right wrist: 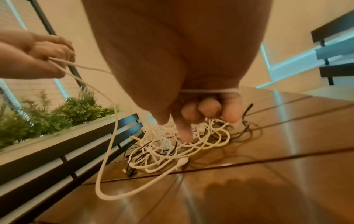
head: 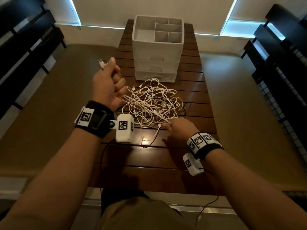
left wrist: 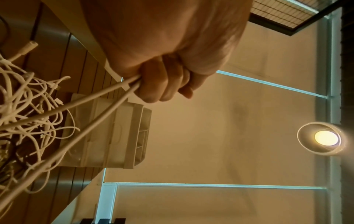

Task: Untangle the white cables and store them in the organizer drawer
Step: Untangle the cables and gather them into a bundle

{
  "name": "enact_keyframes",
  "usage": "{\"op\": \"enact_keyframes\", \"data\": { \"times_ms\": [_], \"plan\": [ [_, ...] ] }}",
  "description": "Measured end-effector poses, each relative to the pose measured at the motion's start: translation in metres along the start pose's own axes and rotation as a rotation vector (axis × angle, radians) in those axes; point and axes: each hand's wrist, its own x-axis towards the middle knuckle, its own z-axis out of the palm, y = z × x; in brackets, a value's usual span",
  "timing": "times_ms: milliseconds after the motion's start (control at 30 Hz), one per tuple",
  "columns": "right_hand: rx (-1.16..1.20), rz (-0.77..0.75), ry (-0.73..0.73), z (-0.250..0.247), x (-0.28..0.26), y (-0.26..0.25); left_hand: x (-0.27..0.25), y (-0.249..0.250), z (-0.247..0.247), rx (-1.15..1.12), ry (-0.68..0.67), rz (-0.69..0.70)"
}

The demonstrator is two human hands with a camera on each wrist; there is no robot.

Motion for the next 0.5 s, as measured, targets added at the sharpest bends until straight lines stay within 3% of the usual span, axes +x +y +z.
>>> {"op": "enact_keyframes", "data": {
  "times_ms": [100,200,333,367,400,433,500],
  "plan": [
    [-0.097,0.003,0.232,-0.017,0.002,0.000,0.003,0.002,-0.009,0.026,0.008,0.009],
    [-0.127,-0.019,0.367,-0.034,0.000,-0.008,0.002,0.002,-0.012,0.034,0.000,0.011],
    [0.007,-0.073,0.939,-0.049,-0.019,-0.028,0.002,-0.001,-0.015,0.004,0.021,-0.012],
    [0.002,-0.143,0.997,-0.051,-0.020,-0.032,0.003,-0.004,-0.017,0.000,0.026,-0.021],
    [-0.033,-0.199,0.945,-0.050,-0.017,-0.035,0.003,-0.008,-0.017,-0.001,0.024,-0.029],
    [-0.108,-0.222,0.798,-0.047,-0.014,-0.035,0.004,-0.012,-0.017,0.004,0.017,-0.035],
    [-0.258,-0.166,0.330,-0.040,-0.007,-0.029,0.007,-0.020,-0.016,0.018,0.001,-0.038]
  ]
}}
